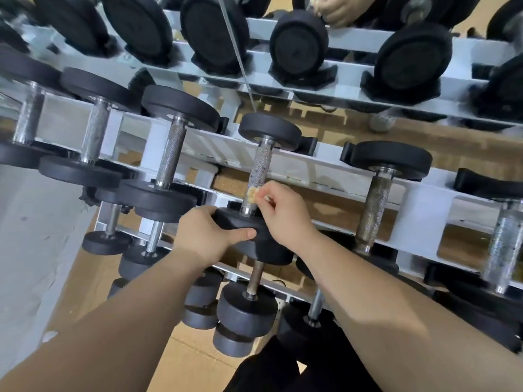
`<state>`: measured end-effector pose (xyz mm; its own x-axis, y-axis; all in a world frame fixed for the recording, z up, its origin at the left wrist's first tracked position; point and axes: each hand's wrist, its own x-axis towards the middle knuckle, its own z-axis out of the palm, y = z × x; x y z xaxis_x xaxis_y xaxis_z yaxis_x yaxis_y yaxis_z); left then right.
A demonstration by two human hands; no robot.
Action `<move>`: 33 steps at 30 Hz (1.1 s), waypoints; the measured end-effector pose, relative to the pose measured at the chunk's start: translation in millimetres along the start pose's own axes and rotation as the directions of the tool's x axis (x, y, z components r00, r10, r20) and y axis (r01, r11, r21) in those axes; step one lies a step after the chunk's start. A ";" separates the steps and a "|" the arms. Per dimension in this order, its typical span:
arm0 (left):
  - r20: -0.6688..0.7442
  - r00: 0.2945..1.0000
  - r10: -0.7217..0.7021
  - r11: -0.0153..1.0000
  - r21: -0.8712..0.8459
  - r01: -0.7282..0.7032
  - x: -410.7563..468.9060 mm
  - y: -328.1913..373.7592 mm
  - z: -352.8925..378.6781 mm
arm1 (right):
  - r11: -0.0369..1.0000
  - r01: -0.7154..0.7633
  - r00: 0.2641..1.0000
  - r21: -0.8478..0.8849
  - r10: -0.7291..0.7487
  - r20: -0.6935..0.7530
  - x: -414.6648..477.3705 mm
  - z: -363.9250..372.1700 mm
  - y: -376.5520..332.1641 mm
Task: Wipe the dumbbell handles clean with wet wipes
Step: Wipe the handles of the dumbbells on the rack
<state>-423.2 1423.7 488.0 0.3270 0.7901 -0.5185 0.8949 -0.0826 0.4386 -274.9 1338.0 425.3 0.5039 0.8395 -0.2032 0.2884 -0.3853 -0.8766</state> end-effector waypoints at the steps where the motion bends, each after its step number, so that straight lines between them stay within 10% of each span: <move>1: 0.014 1.000 0.008 1.000 -0.007 -0.008 1.8 -2.5 -3.2 | 1.000 0.001 1.000 0.015 -0.001 -0.020 -1.3 3.3 1.3; 9: 0.062 0.998 -0.012 0.988 -0.152 0.021 8.1 -8.3 -13.6 | 0.979 -0.011 0.958 0.206 0.069 -0.277 53.5 -1.4 -23.8; 26: 0.101 0.995 -0.014 0.969 -0.244 0.038 10.8 -9.4 -12.8 | 0.933 -0.126 0.915 0.337 0.241 -0.323 53.8 3.8 -14.7; 33: 0.104 0.995 -0.014 0.961 -0.274 0.042 11.8 -11.7 -12.9 | 0.982 -0.046 0.982 0.185 0.079 -0.173 6.9 17.1 -10.4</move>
<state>-433.7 1441.8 486.2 0.3439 0.7240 -0.5980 0.7906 0.1204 0.6004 -288.3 1354.4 425.5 0.6582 0.7276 -0.1933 0.1094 -0.3464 -0.9317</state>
